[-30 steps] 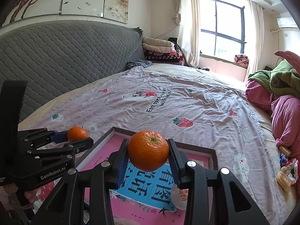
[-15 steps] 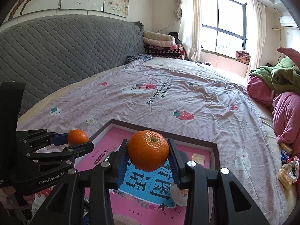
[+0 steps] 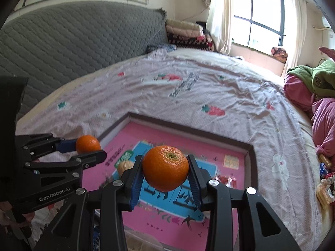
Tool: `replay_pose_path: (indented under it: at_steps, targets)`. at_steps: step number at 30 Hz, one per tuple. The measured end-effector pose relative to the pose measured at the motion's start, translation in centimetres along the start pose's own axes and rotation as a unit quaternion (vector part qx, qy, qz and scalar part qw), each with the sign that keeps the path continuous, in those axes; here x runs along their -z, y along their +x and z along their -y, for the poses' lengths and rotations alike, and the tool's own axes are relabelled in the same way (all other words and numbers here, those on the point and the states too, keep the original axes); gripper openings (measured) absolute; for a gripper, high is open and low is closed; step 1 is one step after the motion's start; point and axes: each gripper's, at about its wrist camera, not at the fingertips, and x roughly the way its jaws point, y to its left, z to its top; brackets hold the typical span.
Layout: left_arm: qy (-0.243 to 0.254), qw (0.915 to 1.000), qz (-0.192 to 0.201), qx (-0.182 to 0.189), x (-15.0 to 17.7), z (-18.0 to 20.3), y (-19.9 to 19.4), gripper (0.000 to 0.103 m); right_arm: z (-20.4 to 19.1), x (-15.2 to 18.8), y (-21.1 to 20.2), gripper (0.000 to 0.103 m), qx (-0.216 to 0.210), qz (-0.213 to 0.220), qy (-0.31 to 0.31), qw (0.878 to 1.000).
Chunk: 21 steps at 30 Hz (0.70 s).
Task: Organize objects
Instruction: 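Carry the orange in the right tool over the pink book while the left tool carries its orange there, then lower the right tool's orange onto the book while the left tool lowers its orange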
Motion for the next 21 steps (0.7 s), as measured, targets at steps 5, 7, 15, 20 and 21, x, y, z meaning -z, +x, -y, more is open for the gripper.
replay_pose_path:
  at_steps: [5, 7, 15, 20, 21]
  targets:
    - [0.009, 0.9999, -0.013, -0.003, 0.6, 0.2, 0.5, 0.038, 0.2, 0.8, 1.0, 0.04, -0.002, -0.024, 0.005, 1.0]
    - [0.006, 0.9998, -0.021, 0.004, 0.8, 0.1, 0.7, 0.038, 0.3, 1.0, 1.3, 0.04, 0.0, -0.034, 0.005, 0.999]
    - [0.011, 0.999, -0.042, 0.005, 1.6, 0.5, 1.6, 0.038, 0.1, 1.8, 2.3, 0.04, -0.005, -0.064, 0.004, 0.998]
    - [0.024, 0.9982, -0.055, 0.0, 2.0, 1.0, 2.0, 0.038, 0.0, 2.2, 3.0, 0.04, -0.008, -0.084, 0.004, 0.996]
    - [0.024, 0.998, -0.058, 0.001, 2.2, 1.0, 2.2, 0.038, -0.1, 2.3, 3.1, 0.04, -0.007, -0.086, 0.003, 0.996]
